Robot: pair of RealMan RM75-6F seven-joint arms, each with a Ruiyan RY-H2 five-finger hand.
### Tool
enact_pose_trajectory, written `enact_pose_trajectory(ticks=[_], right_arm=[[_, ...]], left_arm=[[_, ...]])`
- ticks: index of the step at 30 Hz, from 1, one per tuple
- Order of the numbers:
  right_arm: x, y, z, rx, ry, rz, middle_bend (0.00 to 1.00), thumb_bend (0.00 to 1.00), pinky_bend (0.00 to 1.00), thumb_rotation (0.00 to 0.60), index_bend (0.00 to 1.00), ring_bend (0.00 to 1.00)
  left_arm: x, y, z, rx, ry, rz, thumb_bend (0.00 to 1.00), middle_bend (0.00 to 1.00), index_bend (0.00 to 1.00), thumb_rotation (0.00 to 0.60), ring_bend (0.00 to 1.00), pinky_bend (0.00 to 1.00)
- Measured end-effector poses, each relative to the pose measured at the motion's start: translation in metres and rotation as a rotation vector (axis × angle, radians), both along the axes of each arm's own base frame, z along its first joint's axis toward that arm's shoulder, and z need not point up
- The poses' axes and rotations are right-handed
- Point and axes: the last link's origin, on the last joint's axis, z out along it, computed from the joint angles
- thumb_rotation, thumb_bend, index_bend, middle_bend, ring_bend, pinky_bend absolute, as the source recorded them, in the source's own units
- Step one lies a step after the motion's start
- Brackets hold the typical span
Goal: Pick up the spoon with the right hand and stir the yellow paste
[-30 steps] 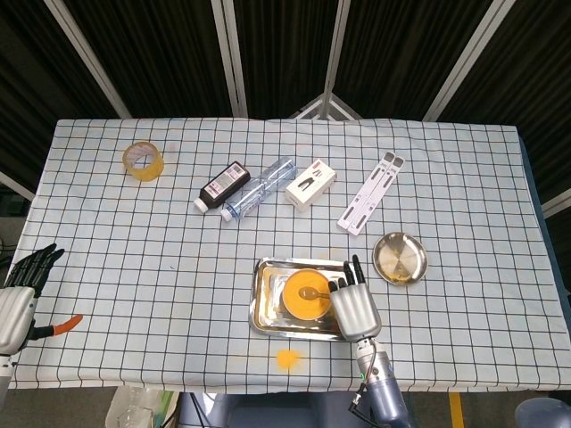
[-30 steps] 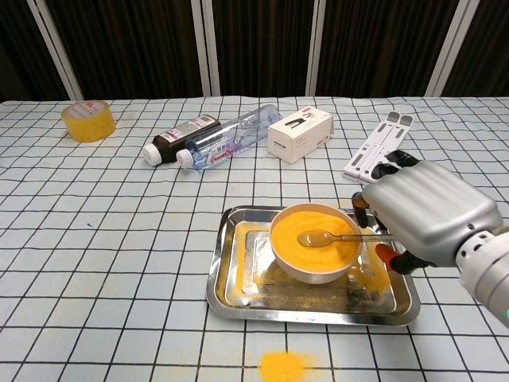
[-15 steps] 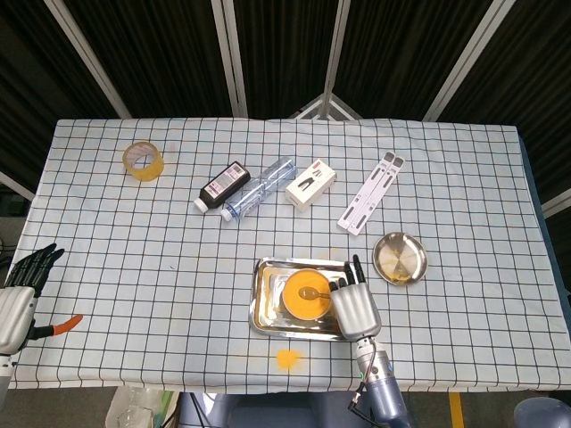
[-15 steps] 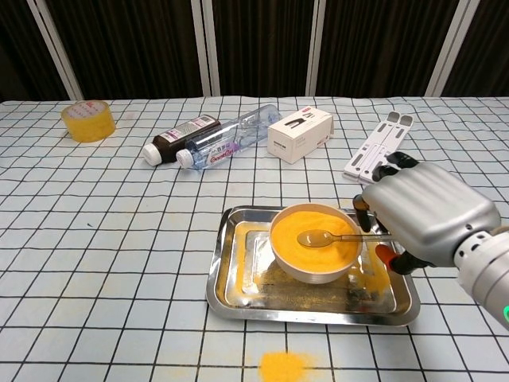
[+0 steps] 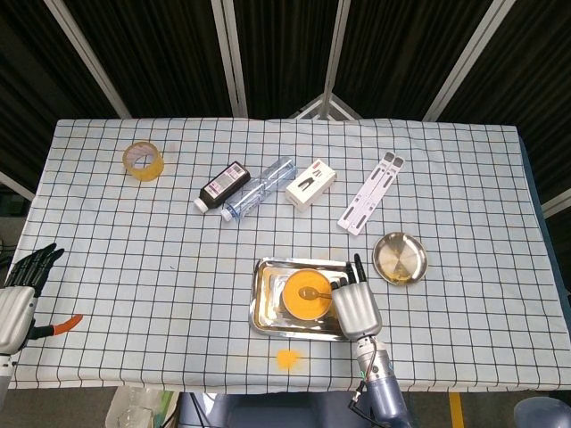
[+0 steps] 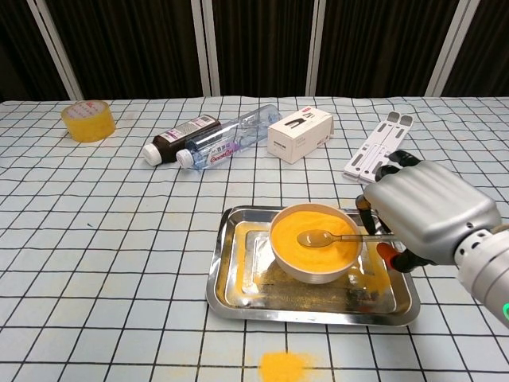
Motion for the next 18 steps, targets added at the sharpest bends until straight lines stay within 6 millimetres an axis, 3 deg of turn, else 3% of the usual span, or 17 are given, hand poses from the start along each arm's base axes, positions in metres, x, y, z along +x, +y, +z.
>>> enact_pose_trajectory(ticks=[18], right_arm=[[-0.0006, 0.0007, -0.001, -0.001, 0.005, 0.003, 0.52, 0.49, 0.0, 0.6, 0.54, 0.19]], left_arm=[[0.0, 0.0002, 0.0001, 0.0, 0.0, 0.0, 0.0, 0.0, 0.0, 0.6, 0.0, 0.0]])
